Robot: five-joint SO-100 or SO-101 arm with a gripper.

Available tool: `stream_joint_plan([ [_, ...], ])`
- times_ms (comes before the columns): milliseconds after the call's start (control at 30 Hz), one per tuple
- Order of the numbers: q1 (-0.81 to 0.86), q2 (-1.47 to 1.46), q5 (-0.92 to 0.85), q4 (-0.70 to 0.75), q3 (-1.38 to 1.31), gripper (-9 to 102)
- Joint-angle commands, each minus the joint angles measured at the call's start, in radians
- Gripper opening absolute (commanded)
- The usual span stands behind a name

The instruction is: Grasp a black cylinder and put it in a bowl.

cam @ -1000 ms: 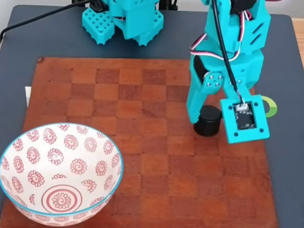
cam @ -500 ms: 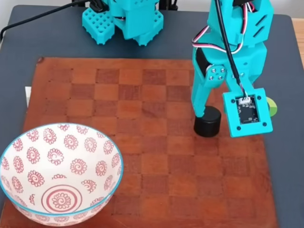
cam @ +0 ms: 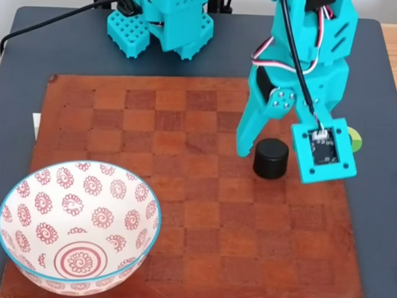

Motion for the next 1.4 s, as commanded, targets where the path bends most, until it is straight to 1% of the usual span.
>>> stream_joint_plan([
  [0,-0.008,-0.005,0.005,-0.005,-0.04,27],
  [133,-0.003,0.003,0.005,0.0,-0.038,26],
  [233,0.0,0.009,0.005,-0.002,-0.038,18],
  [300,0.0,0.009,0.005,-0.003,-0.038,15],
  [633,0.003,0.02,0.005,0.012,-0.04,14],
  [867,0.008,0.144,0.003,0.017,-0.037,14],
  [1000,0.009,0.204,0.005,0.083,-0.041,14],
  [1200,0.083,0.253,-0.02,0.202,-0.137,14],
  [1367,0.183,0.25,-0.126,0.204,-0.196,14],
])
